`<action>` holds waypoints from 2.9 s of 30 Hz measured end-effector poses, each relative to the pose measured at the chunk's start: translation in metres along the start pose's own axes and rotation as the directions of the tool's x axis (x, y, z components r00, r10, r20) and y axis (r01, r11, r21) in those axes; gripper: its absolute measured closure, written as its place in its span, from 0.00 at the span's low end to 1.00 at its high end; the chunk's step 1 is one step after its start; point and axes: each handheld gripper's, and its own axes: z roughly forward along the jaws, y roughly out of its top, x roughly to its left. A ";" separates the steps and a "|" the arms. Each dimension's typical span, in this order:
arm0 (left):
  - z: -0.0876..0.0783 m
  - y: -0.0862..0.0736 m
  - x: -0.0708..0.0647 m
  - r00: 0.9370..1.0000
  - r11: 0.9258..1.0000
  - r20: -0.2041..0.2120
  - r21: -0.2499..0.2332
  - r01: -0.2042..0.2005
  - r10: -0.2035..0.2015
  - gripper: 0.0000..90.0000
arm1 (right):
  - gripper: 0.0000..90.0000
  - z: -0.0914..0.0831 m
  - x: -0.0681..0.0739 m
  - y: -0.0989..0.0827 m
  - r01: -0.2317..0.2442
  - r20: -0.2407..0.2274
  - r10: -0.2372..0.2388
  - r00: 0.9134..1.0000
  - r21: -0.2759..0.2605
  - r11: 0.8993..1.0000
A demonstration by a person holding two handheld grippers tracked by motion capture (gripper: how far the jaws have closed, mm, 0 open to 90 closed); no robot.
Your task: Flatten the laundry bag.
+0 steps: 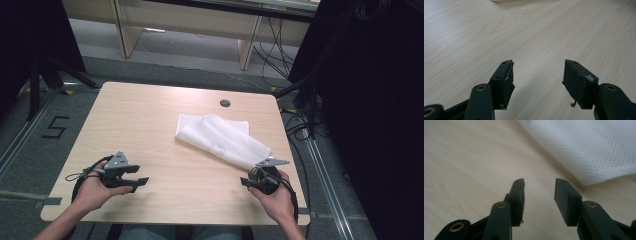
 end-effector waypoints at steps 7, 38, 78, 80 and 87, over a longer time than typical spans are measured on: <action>0.007 0.003 0.000 1.000 1.000 0.007 0.006 -0.023 0.023 0.47 | 0.69 -0.001 -0.012 0.011 -0.008 0.006 0.009 1.000 -0.019 1.000; 0.015 0.004 -0.013 0.997 0.999 0.057 -0.007 -0.052 0.053 0.51 | 0.48 0.043 -0.088 0.080 -0.094 0.221 0.084 0.972 0.037 0.995; 0.017 0.001 -0.015 0.997 1.000 0.072 0.012 -0.024 0.023 0.51 | 0.99 0.075 -0.103 0.078 -0.059 0.206 0.030 0.978 0.134 0.989; 0.017 0.002 -0.013 0.996 0.998 0.070 0.026 -0.055 0.053 0.53 | 0.99 0.066 -0.097 0.084 -0.028 0.199 0.009 0.980 0.096 0.995; 0.019 0.004 -0.018 0.996 0.998 0.074 0.033 -0.053 0.050 0.57 | 0.99 0.043 -0.078 0.099 0.043 0.196 -0.049 0.979 0.034 0.998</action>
